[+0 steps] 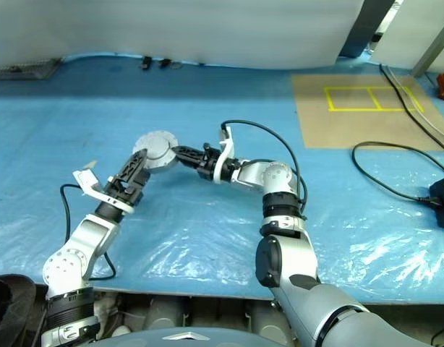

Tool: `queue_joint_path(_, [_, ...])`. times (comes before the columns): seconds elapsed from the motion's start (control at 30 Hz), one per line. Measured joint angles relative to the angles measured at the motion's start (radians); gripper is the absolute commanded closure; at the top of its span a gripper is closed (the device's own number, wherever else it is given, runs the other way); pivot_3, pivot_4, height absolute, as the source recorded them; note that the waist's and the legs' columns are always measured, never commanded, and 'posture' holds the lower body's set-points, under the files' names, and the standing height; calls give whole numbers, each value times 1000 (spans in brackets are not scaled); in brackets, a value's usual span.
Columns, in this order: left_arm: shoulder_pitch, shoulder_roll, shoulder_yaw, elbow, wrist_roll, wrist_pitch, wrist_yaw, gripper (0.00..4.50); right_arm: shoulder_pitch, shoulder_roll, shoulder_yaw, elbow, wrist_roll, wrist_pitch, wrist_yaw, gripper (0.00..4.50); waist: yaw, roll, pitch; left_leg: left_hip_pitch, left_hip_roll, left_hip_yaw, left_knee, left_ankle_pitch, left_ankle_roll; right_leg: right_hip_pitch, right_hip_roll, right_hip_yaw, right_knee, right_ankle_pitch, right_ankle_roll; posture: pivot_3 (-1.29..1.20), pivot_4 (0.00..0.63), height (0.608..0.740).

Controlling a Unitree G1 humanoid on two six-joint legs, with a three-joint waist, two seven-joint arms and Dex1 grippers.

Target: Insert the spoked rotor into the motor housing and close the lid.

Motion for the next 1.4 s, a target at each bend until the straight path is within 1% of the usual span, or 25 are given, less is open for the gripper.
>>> queue_joint_path(0.23, [-39,1,-16,36,18,-12,0,59,6,0,12,-13,17,9,0,3390,-1,0,0,0,-1,-1,1,0,0,0,0,0,1,0,1,0,150,740])
queue_joint_path(0.27, [-41,1,-16,36,18,-12,0,434,6,0,14,-17,18,10,0,3390,-2,0,0,0,-1,-1,1,0,0,0,0,0,1,1,1,0,150,740])
queue_joint_path(0.3, [-42,1,-16,38,18,-13,0,616,6,0,16,-21,20,10,0,3390,-2,0,0,0,-1,-1,1,0,0,0,0,0,1,1,1,0,150,740])
queue_joint_path(0.33, [-45,1,-16,38,17,-13,-2,895,7,0,17,-23,19,9,-1,3390,-1,0,0,0,-1,-1,1,0,0,0,0,0,1,1,1,0,150,740])
queue_joint_path(0.4, [-52,1,-16,39,16,-13,-7,1638,12,0,17,-23,20,8,-1,3390,-1,0,0,0,-1,-1,1,0,0,0,0,0,1,1,1,0,150,740])
queue_joint_path(0.43, [-52,1,-15,42,5,-12,-8,1837,14,0,16,-24,22,8,1,3390,-1,0,0,0,-1,-1,1,0,0,0,0,0,1,1,1,0,150,740])
queue_joint_path(0.9, [-30,23,-17,43,-41,22,-32,1902,23,0,23,-24,45,10,1,3390,-1,0,0,0,-1,-2,3,0,0,0,0,0,4,1,1,0,150,740])
queue_joint_path(1.27, [-30,10,-19,43,-43,21,-11,1902,23,0,22,-17,46,-11,-13,3390,-2,0,0,0,-1,-2,5,0,0,0,0,0,6,1,1,0,150,740])
queue_joint_path(1.33, [-29,7,-18,43,-44,21,-11,1902,23,0,20,-17,46,-13,-19,2649,-2,0,0,0,-1,-2,6,0,0,0,0,0,6,1,1,0,150,740])
queue_joint_path(1.4, [-27,3,-29,43,-42,24,-14,1902,23,0,9,-11,46,-43,-35,2108,-1,-1,0,0,-1,-2,6,0,0,0,-1,0,7,1,1,0,150,740])
